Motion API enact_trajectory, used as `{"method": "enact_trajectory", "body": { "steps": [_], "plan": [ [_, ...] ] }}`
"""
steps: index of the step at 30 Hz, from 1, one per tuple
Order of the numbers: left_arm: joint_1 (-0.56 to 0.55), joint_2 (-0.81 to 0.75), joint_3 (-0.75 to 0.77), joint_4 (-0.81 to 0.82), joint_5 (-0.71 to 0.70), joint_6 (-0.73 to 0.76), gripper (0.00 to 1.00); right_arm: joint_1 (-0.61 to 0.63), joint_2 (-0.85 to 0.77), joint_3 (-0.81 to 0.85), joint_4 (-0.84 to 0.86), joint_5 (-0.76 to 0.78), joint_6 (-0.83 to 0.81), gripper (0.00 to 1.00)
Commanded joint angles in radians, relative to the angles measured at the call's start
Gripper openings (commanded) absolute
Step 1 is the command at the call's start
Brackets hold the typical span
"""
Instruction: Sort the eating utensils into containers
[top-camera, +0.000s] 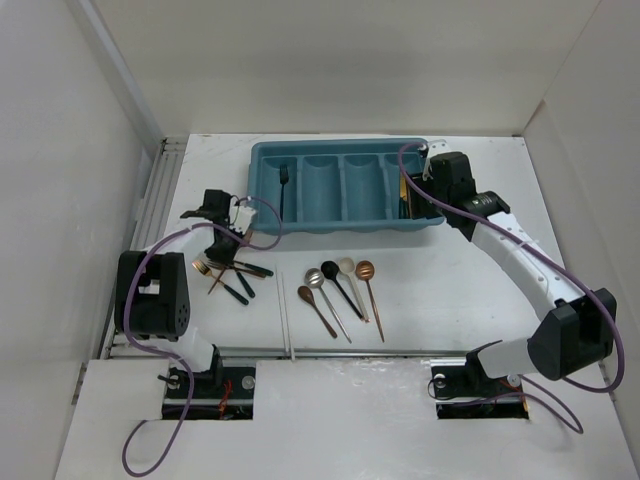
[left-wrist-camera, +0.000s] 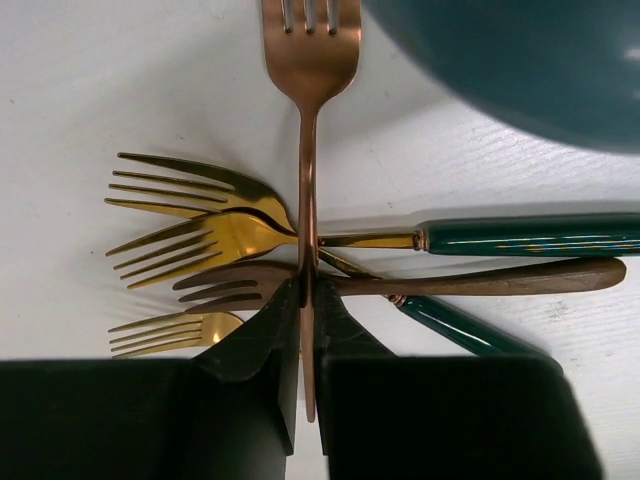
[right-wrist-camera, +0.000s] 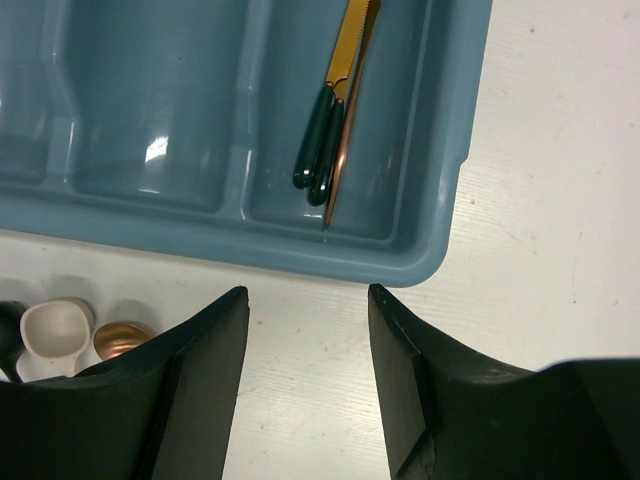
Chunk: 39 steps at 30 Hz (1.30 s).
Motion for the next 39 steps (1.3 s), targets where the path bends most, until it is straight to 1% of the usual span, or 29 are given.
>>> {"method": "enact_trajectory", "body": {
  "steps": [1, 5, 8, 9, 13, 16, 17, 19, 20, 23, 24, 26, 27, 31, 33, 35, 39],
  "plan": [
    [0.018, 0.041, 0.002, -0.008, 0.062, -0.013, 0.0, 0.008, -0.011, 0.004, 0.012, 0.015, -0.005, 0.57],
    [0.039, 0.02, 0.034, -0.037, 0.084, -0.022, 0.0, 0.008, -0.011, 0.014, 0.003, 0.015, -0.005, 0.57],
    [0.064, -0.025, 0.083, -0.084, 0.102, -0.056, 0.0, 0.008, -0.011, 0.023, 0.003, 0.015, -0.005, 0.57],
    [0.073, -0.048, 0.101, -0.109, 0.102, -0.089, 0.0, 0.008, -0.001, 0.032, 0.003, 0.015, -0.005, 0.57],
    [0.085, -0.092, 0.233, -0.141, 0.113, -0.183, 0.0, 0.008, 0.009, 0.041, 0.012, 0.015, -0.005, 0.55],
    [0.085, -0.093, 0.31, -0.141, 0.113, -0.244, 0.0, 0.008, 0.035, 0.064, 0.012, 0.003, 0.005, 0.55],
    [0.085, -0.093, 0.362, -0.141, 0.104, -0.264, 0.0, 0.008, 0.049, 0.078, 0.012, 0.003, 0.005, 0.55],
    [0.085, -0.083, 0.419, -0.141, 0.104, -0.321, 0.0, 0.008, 0.061, 0.092, 0.021, 0.003, 0.005, 0.55],
    [0.094, -0.061, 0.474, -0.13, 0.104, -0.339, 0.0, 0.008, 0.071, 0.102, 0.022, -0.006, 0.005, 0.55],
    [0.094, -0.005, 0.563, -0.068, 0.119, -0.412, 0.0, 0.008, 0.081, 0.102, 0.04, -0.006, 0.005, 0.55],
    [0.079, 0.013, 0.625, -0.049, 0.142, -0.431, 0.0, 0.008, 0.091, 0.112, 0.04, -0.006, 0.005, 0.55],
    [0.05, 0.053, 0.687, -0.015, 0.163, -0.479, 0.0, 0.008, 0.103, 0.122, 0.04, -0.006, 0.015, 0.55],
    [0.014, 0.096, 0.737, 0.011, 0.163, -0.491, 0.0, 0.008, 0.114, 0.122, 0.049, -0.017, 0.029, 0.55],
    [-0.053, 0.194, 0.776, 0.09, 0.22, -0.57, 0.0, 0.008, 0.135, 0.122, 0.049, -0.029, 0.057, 0.55],
    [-0.073, 0.251, 0.785, 0.113, 0.22, -0.594, 0.0, 0.029, 0.135, 0.113, 0.04, -0.029, 0.071, 0.55],
    [-0.088, 0.28, 0.796, 0.126, 0.211, -0.619, 0.0, 0.043, 0.135, 0.113, 0.028, 0.006, 0.081, 0.55],
    [-0.113, 0.332, 0.787, 0.161, 0.168, -0.642, 0.0, 0.075, 0.114, 0.081, 0.008, 0.02, 0.1, 0.61]
  ]
}}
